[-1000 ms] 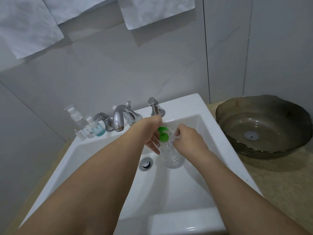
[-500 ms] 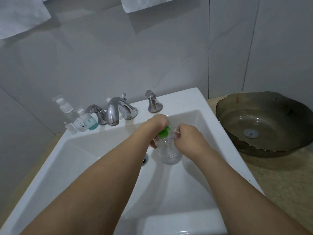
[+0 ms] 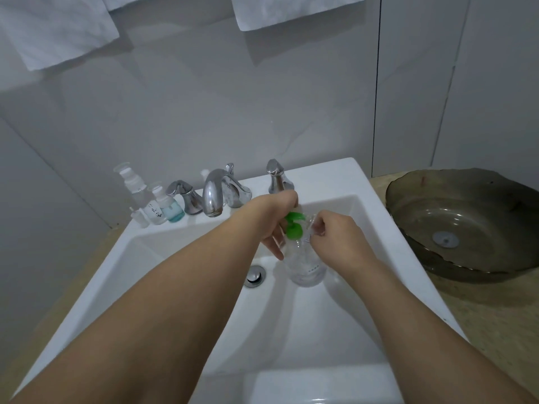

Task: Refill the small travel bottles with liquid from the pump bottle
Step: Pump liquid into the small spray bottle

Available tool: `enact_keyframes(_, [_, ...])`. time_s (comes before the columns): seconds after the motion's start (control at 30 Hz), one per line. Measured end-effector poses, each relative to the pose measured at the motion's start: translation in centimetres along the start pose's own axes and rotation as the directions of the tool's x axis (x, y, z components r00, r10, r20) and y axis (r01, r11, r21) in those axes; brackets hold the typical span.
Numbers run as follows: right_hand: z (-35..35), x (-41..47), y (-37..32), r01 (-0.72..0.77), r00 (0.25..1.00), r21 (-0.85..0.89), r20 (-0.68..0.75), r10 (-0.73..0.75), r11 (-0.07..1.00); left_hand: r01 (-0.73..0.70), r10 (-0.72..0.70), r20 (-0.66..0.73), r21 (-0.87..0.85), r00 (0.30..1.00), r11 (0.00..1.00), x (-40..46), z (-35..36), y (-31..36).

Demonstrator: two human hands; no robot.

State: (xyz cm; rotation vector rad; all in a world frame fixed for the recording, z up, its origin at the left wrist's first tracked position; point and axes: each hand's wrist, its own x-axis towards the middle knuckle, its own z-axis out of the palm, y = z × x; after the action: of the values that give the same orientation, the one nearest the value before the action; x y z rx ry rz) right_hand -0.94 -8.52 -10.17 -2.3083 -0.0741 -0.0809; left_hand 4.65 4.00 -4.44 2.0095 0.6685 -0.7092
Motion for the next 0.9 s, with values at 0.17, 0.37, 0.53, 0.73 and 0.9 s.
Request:
enact_keyframes(0.17, [0.0, 0.0, 0.0, 0.016, 1.0, 0.017, -0.007, -0.016, 1.0, 0.004, -0.004, 0.029, -0.001, 1.0, 1.0, 0.3, 0.1, 0.5])
enact_keyframes(0.37, [0.0, 0.2, 0.2, -0.008, 1.0, 0.012, 0.004, 0.008, 1.0, 0.034, -0.036, 0.029, 0.062, 0.999, 0.997, 1.4, 0.7, 0.7])
enact_keyframes(0.53, [0.1, 0.2, 0.3, -0.022, 1.0, -0.025, 0.009, 0.022, 0.999, 0.003, -0.001, -0.038, 0.069, 0.999, 0.998, 1.8, 1.5, 0.2])
enact_keyframes(0.73, [0.0, 0.2, 0.5, -0.075, 0.995, -0.06, 0.066, 0.079, 0.995, 0.012, 0.001, -0.079, 0.169, 0.997, 0.986, 2.9, 2.4, 0.0])
enact_keyframes(0.9, [0.1, 0.1, 0.1, -0.059, 0.997, -0.064, 0.054, 0.062, 0.996, 0.001, 0.007, -0.059, 0.141, 0.998, 0.99, 2.9, 1.6, -0.2])
